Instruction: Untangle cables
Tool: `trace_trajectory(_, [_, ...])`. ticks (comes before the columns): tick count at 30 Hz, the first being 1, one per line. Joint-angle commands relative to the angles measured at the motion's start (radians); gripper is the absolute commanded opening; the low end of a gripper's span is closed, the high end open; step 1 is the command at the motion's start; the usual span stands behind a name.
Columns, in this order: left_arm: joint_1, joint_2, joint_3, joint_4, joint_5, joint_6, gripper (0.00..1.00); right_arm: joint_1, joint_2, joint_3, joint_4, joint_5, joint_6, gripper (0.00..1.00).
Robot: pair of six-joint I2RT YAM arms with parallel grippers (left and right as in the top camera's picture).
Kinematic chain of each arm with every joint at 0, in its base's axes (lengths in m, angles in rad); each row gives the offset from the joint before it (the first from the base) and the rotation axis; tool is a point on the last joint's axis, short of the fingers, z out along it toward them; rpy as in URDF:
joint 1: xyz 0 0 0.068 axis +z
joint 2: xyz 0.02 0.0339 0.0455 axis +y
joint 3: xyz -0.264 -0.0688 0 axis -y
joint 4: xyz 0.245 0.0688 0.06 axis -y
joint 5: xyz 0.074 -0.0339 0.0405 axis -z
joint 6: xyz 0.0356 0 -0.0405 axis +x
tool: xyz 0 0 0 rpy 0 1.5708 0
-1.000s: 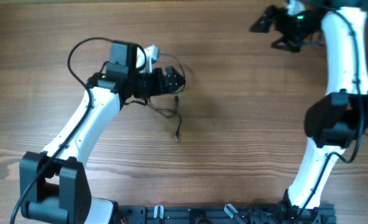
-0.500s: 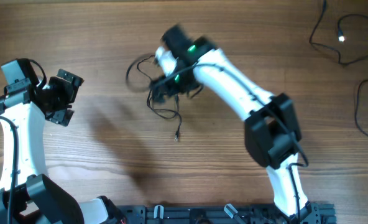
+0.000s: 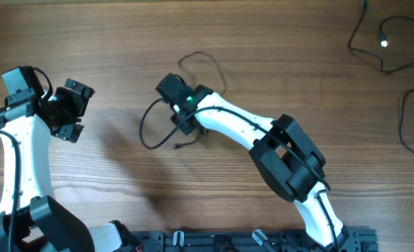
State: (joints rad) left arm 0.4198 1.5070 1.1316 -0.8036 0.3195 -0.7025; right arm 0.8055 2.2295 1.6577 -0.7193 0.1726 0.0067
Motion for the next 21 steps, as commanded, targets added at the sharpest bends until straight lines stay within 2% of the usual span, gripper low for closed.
trace_trajectory(1, [0.004,-0.007,0.001,0.002,0.008,-0.013,1.0,-0.094,-0.109,0.053,-0.031,0.272,0.023,0.04])
trace_trajectory(4, [0.004,-0.007,0.001,0.002,0.008,-0.013,1.0,-0.227,-0.207,0.053,0.011,0.272,-0.072,0.04])
trace_trajectory(7, [0.004,-0.007,0.001,0.002,0.008,-0.013,1.0,-0.398,-0.201,0.048,0.107,0.219,-0.308,0.04])
trace_trajectory(9, [0.004,-0.007,0.001,0.002,0.008,-0.013,1.0,-0.497,-0.191,0.048,0.193,0.155,-0.383,0.04])
trace_trajectory(12, [0.004,-0.007,0.001,0.002,0.008,-0.013,1.0,-0.666,-0.154,0.048,0.369,-0.108,-0.489,0.05])
trace_trajectory(14, [0.004,-0.007,0.001,0.002,0.008,-0.013,1.0,-0.734,-0.11,0.048,0.387,-0.313,-0.64,0.05])
trace_trajectory(15, [0.004,-0.007,0.001,0.002,0.008,-0.013,1.0,-0.761,-0.082,0.048,0.387,-0.326,-0.678,0.05])
trace_trajectory(21, [0.004,-0.007,0.001,0.002,0.008,-0.013,1.0,-0.838,-0.018,0.049,0.351,-0.28,-0.706,0.06])
